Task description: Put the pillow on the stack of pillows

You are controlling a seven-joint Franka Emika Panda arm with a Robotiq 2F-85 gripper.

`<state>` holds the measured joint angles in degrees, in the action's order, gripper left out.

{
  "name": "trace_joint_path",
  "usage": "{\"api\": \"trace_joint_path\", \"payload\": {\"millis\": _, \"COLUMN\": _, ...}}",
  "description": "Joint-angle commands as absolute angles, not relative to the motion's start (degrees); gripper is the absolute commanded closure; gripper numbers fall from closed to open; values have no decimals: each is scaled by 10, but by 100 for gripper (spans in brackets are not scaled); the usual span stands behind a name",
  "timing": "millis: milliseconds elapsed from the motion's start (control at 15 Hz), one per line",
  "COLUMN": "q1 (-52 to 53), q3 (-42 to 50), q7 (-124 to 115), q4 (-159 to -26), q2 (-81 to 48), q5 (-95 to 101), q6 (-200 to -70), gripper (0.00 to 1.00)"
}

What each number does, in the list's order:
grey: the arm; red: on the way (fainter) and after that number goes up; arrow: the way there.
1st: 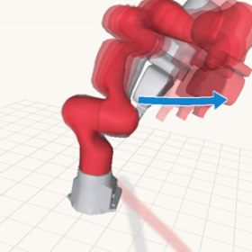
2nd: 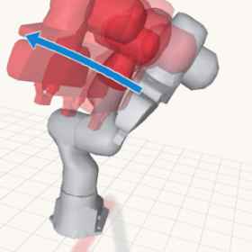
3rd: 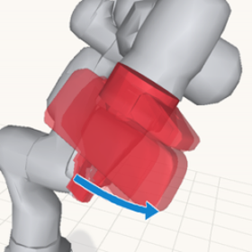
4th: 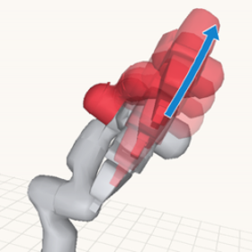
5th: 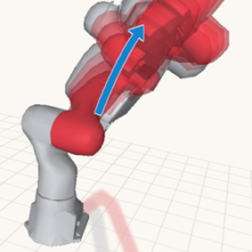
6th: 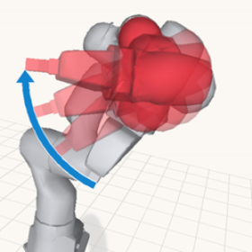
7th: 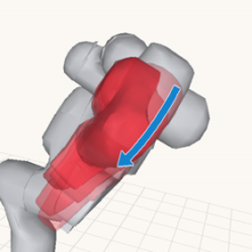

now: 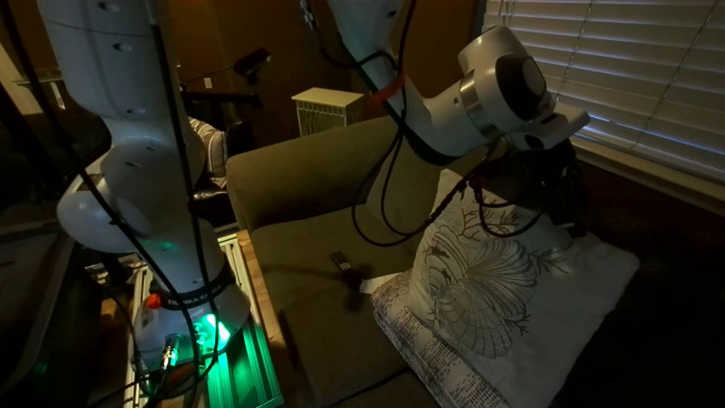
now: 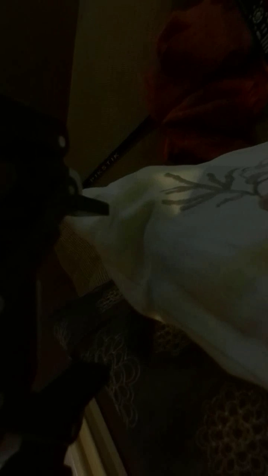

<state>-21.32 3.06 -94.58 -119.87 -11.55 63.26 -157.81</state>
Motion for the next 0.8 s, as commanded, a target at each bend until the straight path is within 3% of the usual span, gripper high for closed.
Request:
{"api": "trace_joint_path", "payload": {"millis": 0, "q1": -209, "q3": 32, "q7": -963, "q4": -1216, "q2": -83, "q5": 652, "q6": -1584, "gripper": 0}}
{"api": "trace_joint_path", "payload": {"millis": 267, "q1": -221, "q3": 12, "q7": -865, "q4": -1261, "q2": -28, "q5": 542, "q6": -1612, "gripper": 0}}
{"api": "trace_joint_path", "payload": {"millis": 400, "q1": -174, "q3": 44, "q7": -763, "q4": -1307, "q2": 19, "q5": 441, "q6": -1610, "gripper": 0}}
{"api": "trace_joint_path", "payload": {"millis": 733, "q1": -95, "q3": 35, "q7": -540, "q4": -1396, "q2": 140, "q5": 225, "q6": -1498, "gripper": 0}}
